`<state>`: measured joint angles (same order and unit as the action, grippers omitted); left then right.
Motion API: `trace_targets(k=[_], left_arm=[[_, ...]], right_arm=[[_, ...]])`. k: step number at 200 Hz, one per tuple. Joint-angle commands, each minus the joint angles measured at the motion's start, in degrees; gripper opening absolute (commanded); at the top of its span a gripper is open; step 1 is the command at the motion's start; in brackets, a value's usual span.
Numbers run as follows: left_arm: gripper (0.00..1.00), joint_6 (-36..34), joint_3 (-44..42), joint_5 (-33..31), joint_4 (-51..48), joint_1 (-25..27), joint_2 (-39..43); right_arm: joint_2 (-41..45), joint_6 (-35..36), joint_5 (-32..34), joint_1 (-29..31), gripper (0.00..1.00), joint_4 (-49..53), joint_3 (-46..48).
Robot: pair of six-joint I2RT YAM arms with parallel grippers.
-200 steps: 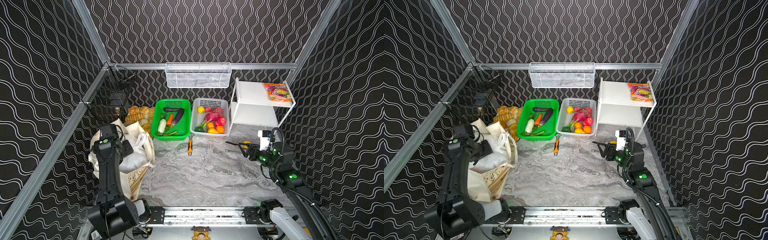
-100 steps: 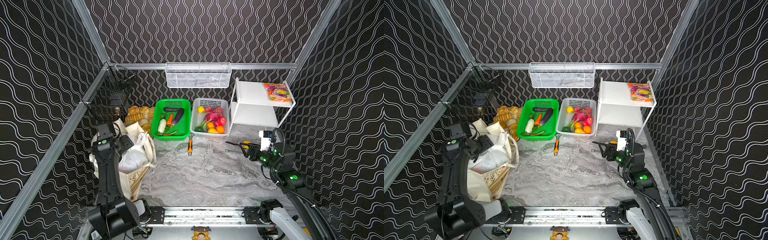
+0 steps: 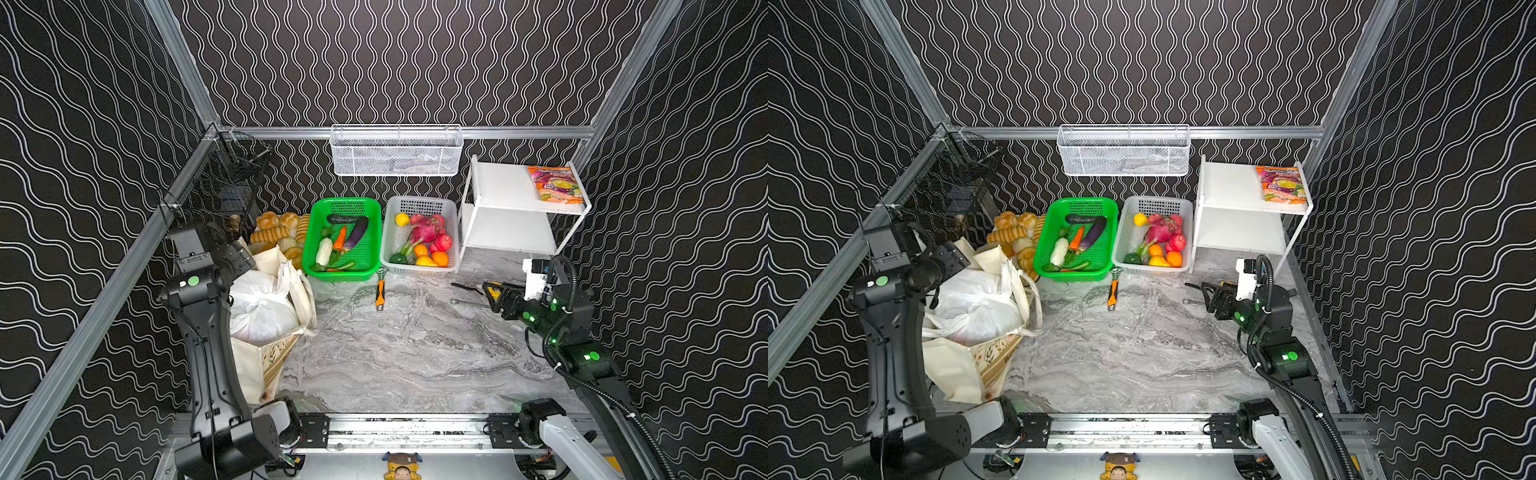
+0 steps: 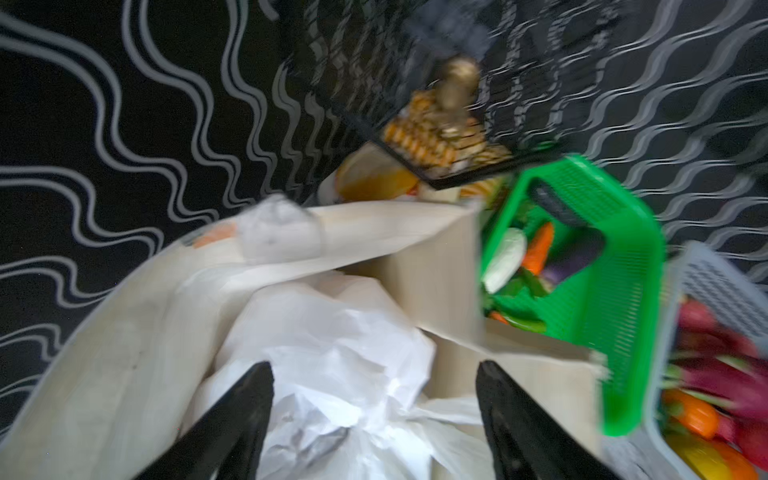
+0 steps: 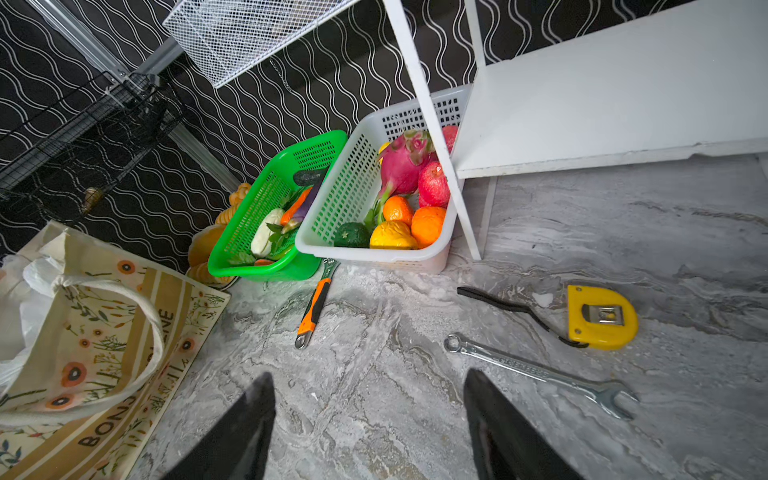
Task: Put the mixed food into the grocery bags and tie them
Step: 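Open the left gripper and draw it up out of the tote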
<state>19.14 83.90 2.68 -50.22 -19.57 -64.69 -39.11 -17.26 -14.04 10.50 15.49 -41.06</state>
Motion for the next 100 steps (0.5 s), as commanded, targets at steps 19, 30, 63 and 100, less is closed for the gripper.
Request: trace_targets(k=[19, 30, 63, 100], left_arm=[[0.63, -0.9, -4.17, 28.53, 6.9, 16.53, 5.6], [0.61, -0.76, -6.56, 28.85, 6.63, 26.73, 6.05], [0.61, -0.84, -16.44, 20.52, 3.94, 52.68, 3.95], [0.58, 4.84, -23.87, -5.78, -7.33, 57.38, -1.99]], right_arm=[[1.38, 0.64, 3.26, 0.03, 0.73, -3.72, 1.05], [1.31, -0.15, 3.34, 0.04, 0.72, -4.1, 1.37], [-0.08, -2.76, 2.65, 0.02, 0.72, -4.16, 1.23], [-1.65, -3.6, 3.35, 0.04, 0.72, -2.58, 0.63]])
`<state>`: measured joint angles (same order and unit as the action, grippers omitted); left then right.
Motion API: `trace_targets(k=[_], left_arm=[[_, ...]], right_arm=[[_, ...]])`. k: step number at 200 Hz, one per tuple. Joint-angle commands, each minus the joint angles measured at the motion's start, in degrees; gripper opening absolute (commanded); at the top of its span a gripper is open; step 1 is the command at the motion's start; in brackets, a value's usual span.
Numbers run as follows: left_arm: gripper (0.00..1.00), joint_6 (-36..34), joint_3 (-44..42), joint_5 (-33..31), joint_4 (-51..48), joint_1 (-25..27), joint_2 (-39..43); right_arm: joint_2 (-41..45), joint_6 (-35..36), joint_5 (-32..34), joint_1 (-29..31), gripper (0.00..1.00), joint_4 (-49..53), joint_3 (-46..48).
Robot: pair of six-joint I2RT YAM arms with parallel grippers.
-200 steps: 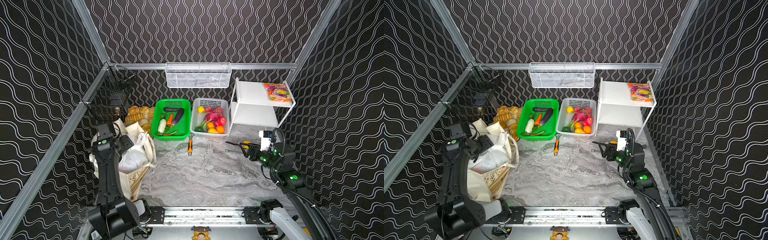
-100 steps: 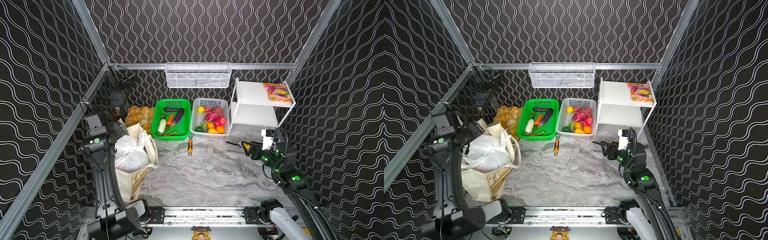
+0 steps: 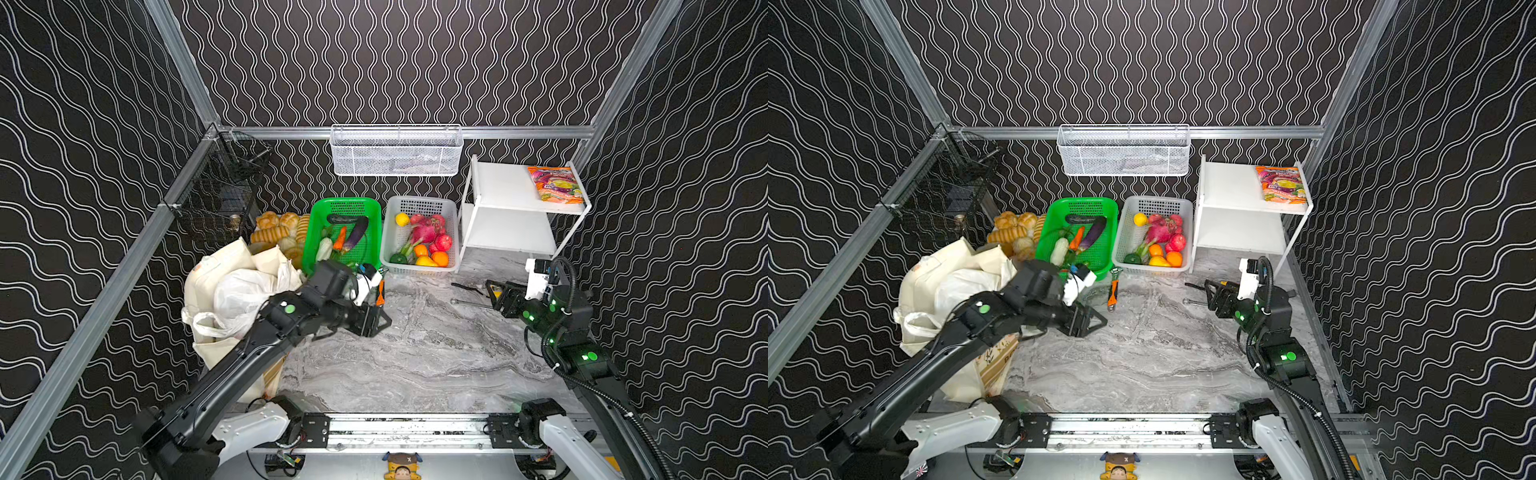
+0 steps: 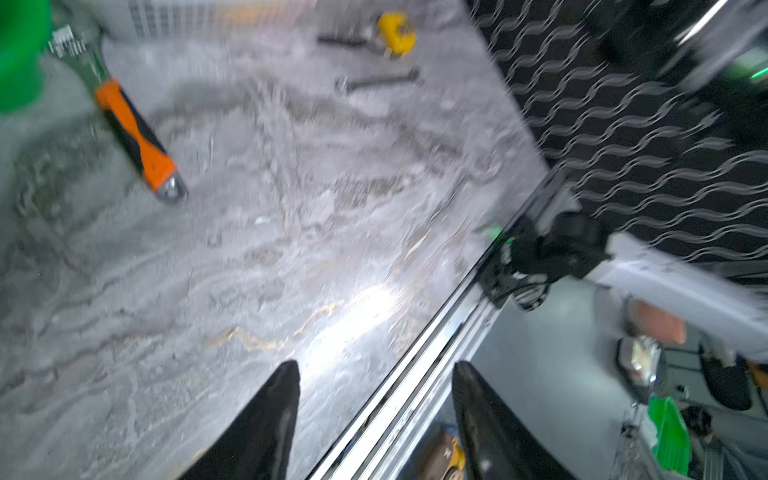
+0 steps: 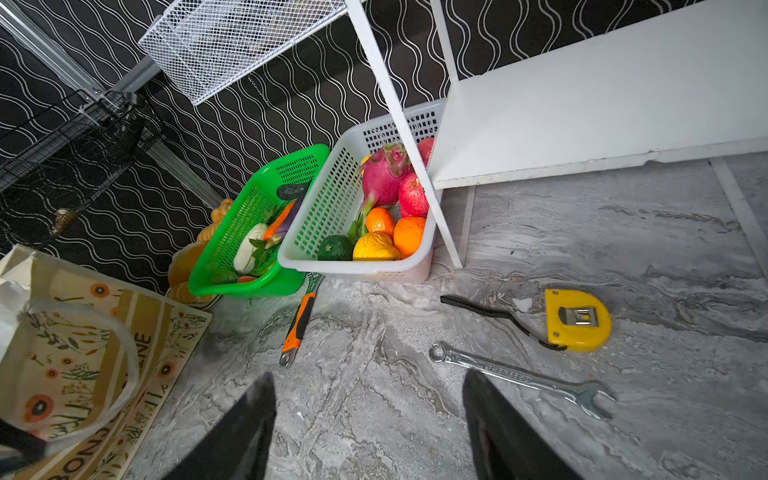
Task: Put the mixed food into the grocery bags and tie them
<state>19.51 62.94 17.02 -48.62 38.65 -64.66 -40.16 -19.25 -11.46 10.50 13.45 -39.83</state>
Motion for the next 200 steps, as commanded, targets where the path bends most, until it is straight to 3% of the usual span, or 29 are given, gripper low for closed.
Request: trace_targets(k=[1, 13, 31, 46, 62, 73, 102, 141, 168, 186, 200], left_arm=[[0.58, 4.61, -3.0, -20.59, -9.16, -1.2, -2.03], [0.51, 6.39, -3.91, -25.57, -10.0, -7.76, -1.75], [0.57, 4.61, -6.4, -21.68, -5.1, -23.48, 1.2], [0.52, 4.27, -7.3, -21.71, -1.83, -33.67, 2.49], [0.52, 3.35, -5.19, -19.58, -0.93, -41.17, 1.54], [0.51, 3.01, -3.72, -17.9, -0.14, -42.77, 0.12], [0.54, 0.55, -0.86, -14.31, 0.97, -42.7, -1.32], [0.63, -1.86, -7.78, -1.73, 17.03, -39.66, 9.73], [0.73, -6.04, -11.6, -5.76, 24.6, -25.41, 12.01], [0.77, -9.46, -14.5, -11.65, 29.63, -15.39, 10.89], [0.8, -11.36, -16.35, -17.3, 32.87, -11.34, 9.26]], right_arm=[[-0.57, -1.55, 0.84, 0.0, 0.72, -0.54, -0.6], [-0.75, -1.1, 1.48, 0.02, 0.72, -0.57, -0.2], [-0.72, -0.74, 2.52, 0.0, 0.72, -1.12, 0.71], [-0.46, -0.36, 2.8, 0.04, 0.72, -1.63, 1.44], [-0.1, -0.04, 4.73, 0.04, 0.73, -2.01, 2.15], [0.22, 0.1, 6.68, -0.03, 0.73, -2.28, 2.8], [1.52, 0.17, 15.62, -0.01, 0.74, -3.89, 5.2], [1.35, 6.75, 30.54, -0.03, 0.76, -13.86, 11.34], [-2.99, 12.58, 40.49, -0.05, 0.81, -25.57, 16.43], [-6.26, 15.11, 41.2, -0.14, 0.82, -29.96, 17.73], [-9.58, 17.25, 40.33, -0.22, 0.82, -35.55, 20.01]])
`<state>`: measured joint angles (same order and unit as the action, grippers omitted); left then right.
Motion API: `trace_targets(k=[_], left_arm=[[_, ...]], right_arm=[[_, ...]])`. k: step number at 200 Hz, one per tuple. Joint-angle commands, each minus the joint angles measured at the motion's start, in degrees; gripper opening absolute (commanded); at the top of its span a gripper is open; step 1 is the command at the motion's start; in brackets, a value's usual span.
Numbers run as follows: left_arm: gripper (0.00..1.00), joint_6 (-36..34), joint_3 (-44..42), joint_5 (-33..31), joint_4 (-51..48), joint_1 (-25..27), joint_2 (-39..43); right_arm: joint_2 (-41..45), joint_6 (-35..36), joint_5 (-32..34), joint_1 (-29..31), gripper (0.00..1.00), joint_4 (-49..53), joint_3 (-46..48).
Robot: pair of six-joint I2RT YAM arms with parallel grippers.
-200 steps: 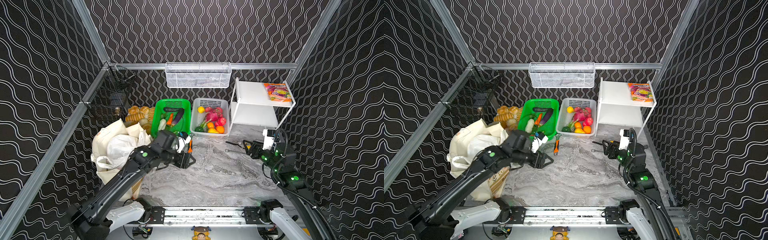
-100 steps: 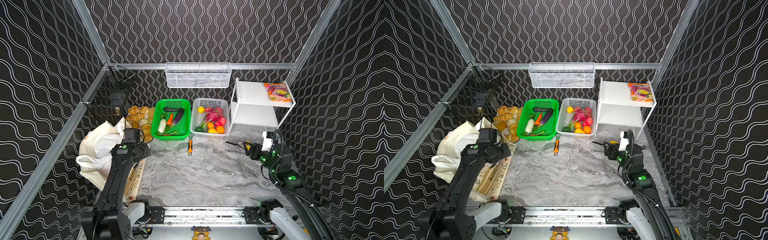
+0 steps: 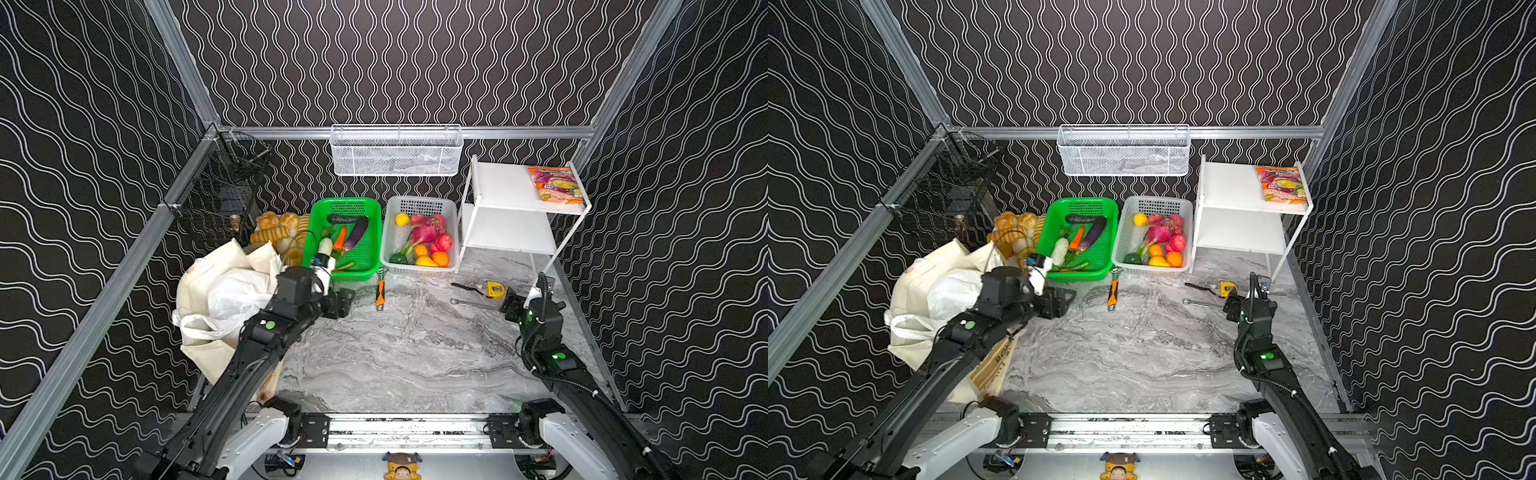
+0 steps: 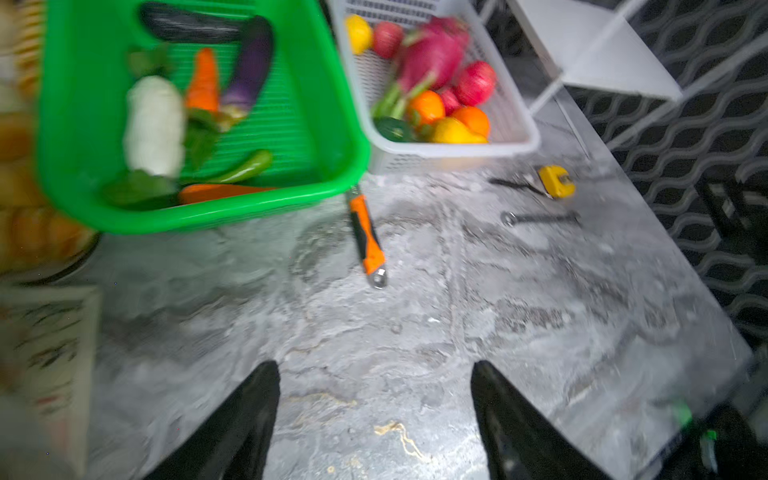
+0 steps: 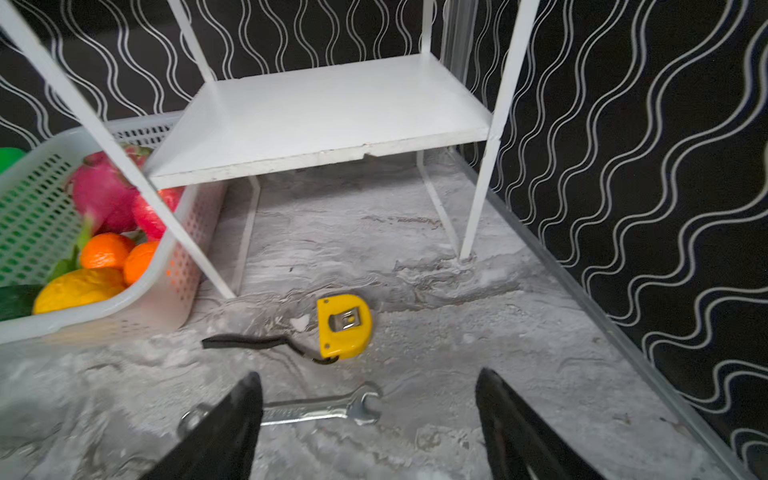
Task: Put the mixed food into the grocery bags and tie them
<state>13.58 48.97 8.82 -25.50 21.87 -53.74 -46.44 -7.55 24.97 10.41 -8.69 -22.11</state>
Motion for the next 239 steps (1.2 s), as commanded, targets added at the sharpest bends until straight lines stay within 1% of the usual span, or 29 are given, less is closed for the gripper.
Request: trace_targets(k=[1, 16, 26, 37, 47, 61, 69, 78, 83, 90, 102, 108, 114, 117, 125, 129, 135, 147, 159, 165, 179, 185, 200, 207, 223, 239], left_arm=[[0.81, -5.6, -2.56, -9.49, 10.06, 5.5, -1.83], [0.84, -6.69, -4.67, -15.26, 13.28, 5.62, -4.01], [0.88, -8.79, -5.83, -19.62, 14.86, 5.62, -5.59], [0.92, -9.98, -8.08, -26.17, 18.44, 5.44, -7.13], [0.94, -12.53, -9.56, -28.58, 20.76, 4.54, -8.68], [0.96, -13.65, -10.6, -29.54, 21.56, 1.73, -10.84], [0.96, -12.87, -11.88, -27.88, 22.94, -1.25, -11.59], [0.96, -12.49, -13.95, -26.06, 25.78, -4.36, -11.89], [0.96, -12.28, -15.02, -26.9, 27.5, -5.3, -11.92], [0.96, -13.05, -16.55, -28.0, 30.32, -6.21, -11.71], [0.96, -15.22, -19.16, -30.47, 35.27, -7.56, -10.99], [0.96, -15.28, -20.32, -31.05, 37.54, -8.58, -10.59], [0.96, -14.96, -21.48, -30.17, 39.56, -10.01, -10.43], [0.96, -14.68, -22.14, -29.43, 40.61, -10.67, -10.4], [0.97, -14.26, -23.72, -27.37, 43.84, -12.16, -10.94], [0.97, -14.12, -24.53, -26.6, 45.86, -12.65, -11.48], [0.97, -14.41, -25.44, -25.43, 48.39, -12.92, -12.41], [0.96, -15.99, -26.02, -23.59, 50.04, -13.0, -13.86], [0.97, -16.5, -27.57, -22.9, 53.7, -13.0, -15.23], [0.97, -17.11, -29.14, -22.63, 56.72, -13.0, -15.91], [0.97, -18.48, -33.0, -21.35, 68.92, -13.55, -18.89], [0.97, -19.02, -34.31, -20.83, 73.94, -13.81, -20.83], [0.97, -19.15, -36.06, -18.25, 85.08, -14.45, -26.21], [0.98, -19.56, -36.09, -16.38, 88.44, -14.72, -28.74], [0.98, -20.11, -34.58, -16.08, 91.57, -14.83, -34.9], [0.98, -20.22, -34.86, -15.08, 98.83, -15.23, -42.25]], right_arm=[[-3.44, 5.67, 3.83, -0.18, 0.82, -13.92, 2.53], [-7.77, 5.96, 3.63, -0.39, 0.81, -21.13, 5.24], [-10.65, 6.7, 1.57, -0.96, 0.82, -26.68, 6.97], [-14.46, 8.12, -1.28, -1.48, 0.82, -33.44, 8.72], [-18.24, 8.95, -2.95, -1.95, 0.82, -40.31, 10.2], [-21.83, 8.96, -7.38, -3.4, 0.82, -44.65, 10.83], [-24.72, 8.79, -10.04, -4.18, 0.82, -48.48, 11.28], [-28.67, 9.8, -13.55, -5.18, 0.83, -56.07, 12.41], [-30.92, 12.59, -13.97, -5.4, 0.83, -59.67, 12.37], [-32.02, 13.47, -15.62, -5.67, 0.83, -60.91, 12.54], [-33.96, 11.75, -15.01, -6.81, 0.83, -61.88, 12.57], [-35.55, 10.87, -16.38, -7.74, 0.84, -63.37, 13.26], [-38.2, 10.76, -17.99, -8.49, 0.84, -67.93, 14.53], [-39.91, 10.97, -18.35, -8.69, 0.84, -71.76, 15.22], [-45.08, 12.32, -17.87, -8.74, 0.84, -83.14, 16.83], [-45.87, 12.34, -17.7, -8.66, 0.85, -85.56, 17.39], [-44.41, 11.67, -17.3, -8.75, 0.87, -83.45, 17.91], [-40.07, 9.78, -15.81, -8.89, 0.9, -73.78, 16.51], [-39.81, 9.99, -15.07, -8.88, 0.92, -68.41, 13.71], [-40.76, 10.16, -14.42, -8.9, 0.92, -68.09, 12.61], [-43.29, 9.84, -11.93, -8.91, 0.95, -70.59, 11.61], [-42.42, 8.88, -10.42, -8.84, 1.0, -67.61, 10.89], [-41.34, 7.67, -8.88, -8.9, 1.0, -61.88, 8.98], [-41.65, 7.63, -8.74, -8.86, 1.0, -62.39, 8.88], [-42.86, 8.3, -7.58, -8.71, 1.0, -67.31, 10.18], [-42.41, 8.0, -7.14, -8.59, 1.0, -65.76, 9.98]])
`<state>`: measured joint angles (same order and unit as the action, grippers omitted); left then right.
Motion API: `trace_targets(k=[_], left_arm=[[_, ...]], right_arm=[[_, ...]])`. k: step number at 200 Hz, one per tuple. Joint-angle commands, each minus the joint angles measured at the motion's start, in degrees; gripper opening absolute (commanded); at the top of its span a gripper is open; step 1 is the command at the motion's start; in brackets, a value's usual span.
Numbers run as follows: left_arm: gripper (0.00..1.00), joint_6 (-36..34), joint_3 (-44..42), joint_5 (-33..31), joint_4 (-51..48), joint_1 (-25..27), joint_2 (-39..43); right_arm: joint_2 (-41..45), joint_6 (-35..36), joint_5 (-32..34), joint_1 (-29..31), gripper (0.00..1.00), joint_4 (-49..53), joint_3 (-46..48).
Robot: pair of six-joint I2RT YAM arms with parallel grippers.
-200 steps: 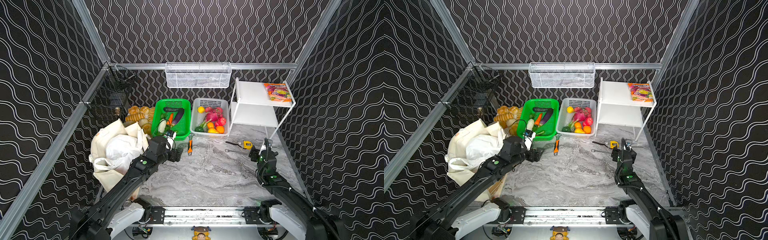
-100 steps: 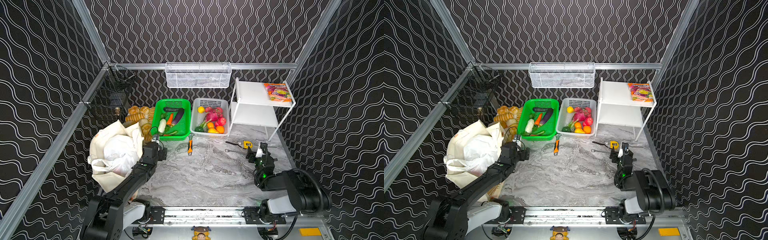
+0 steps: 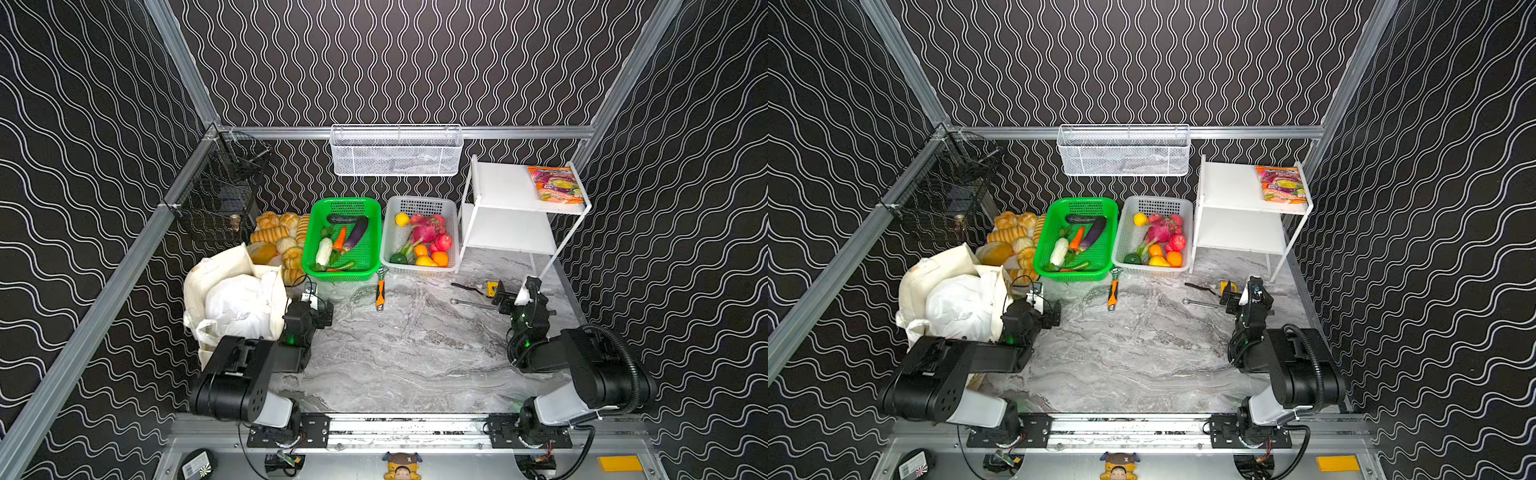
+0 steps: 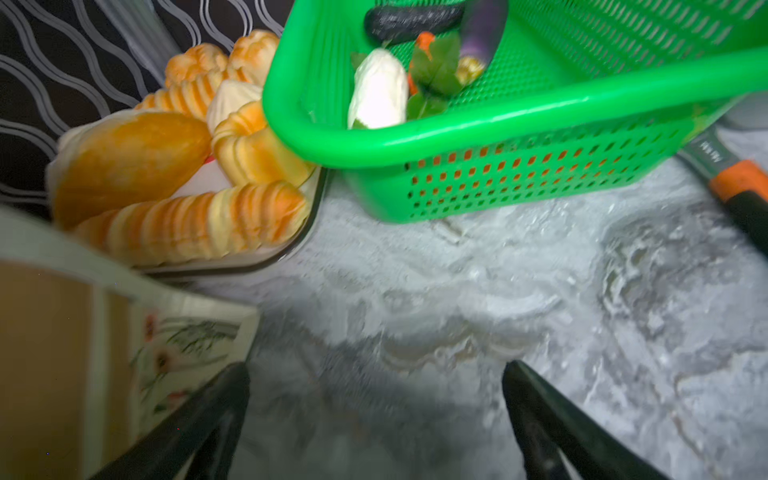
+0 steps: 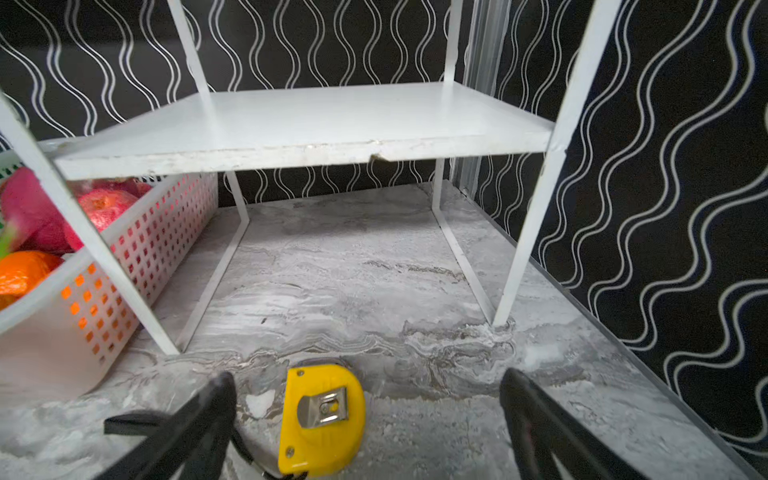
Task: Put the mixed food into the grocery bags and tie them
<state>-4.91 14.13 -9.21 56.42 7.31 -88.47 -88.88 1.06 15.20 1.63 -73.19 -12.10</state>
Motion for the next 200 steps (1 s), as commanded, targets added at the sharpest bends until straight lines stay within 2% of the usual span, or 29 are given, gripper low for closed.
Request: trace_targets(k=[1, 7, 19, 32, 43, 57, 107, 200], left_arm=[[0.98, -1.79, -0.05, 2.87, 17.86, -0.74, -7.95], [0.99, -1.74, -0.39, 2.06, 20.03, -0.81, -8.46], [0.99, 0.6, 0.92, 0.54, 12.03, -1.7, -5.47], [0.99, 1.58, 3.41, -1.53, 10.31, -2.38, -7.23], [0.99, 3.53, 6.98, -5.59, 0.82, -2.4, -6.04], [0.99, 2.68, 6.29, -6.22, 5.4, -2.15, -7.42], [0.99, 3.02, 6.04, -6.17, 4.34, -2.04, -6.61], [0.99, 2.7, 5.91, -6.25, 5.26, -2.04, -6.87]], right_arm=[[0.07, -0.66, 2.68, 0.21, 1.0, -1.22, -0.12], [-0.11, -0.71, 2.79, 0.19, 1.0, -1.29, -0.33], [-0.33, -0.62, 2.89, 0.16, 1.0, -1.82, -0.19], [-0.19, -0.99, 2.83, 0.21, 1.0, -0.5, -0.83], [-0.11, -1.15, 2.79, 0.13, 1.0, 0.15, -0.91], [-0.19, -1.06, 2.81, 0.08, 1.0, -0.33, -0.82], [-0.15, -0.44, 3.46, 0.48, 1.0, -3.13, 0.52], [-0.32, -0.8, 3.4, 0.45, 1.0, -1.11, -0.56]])
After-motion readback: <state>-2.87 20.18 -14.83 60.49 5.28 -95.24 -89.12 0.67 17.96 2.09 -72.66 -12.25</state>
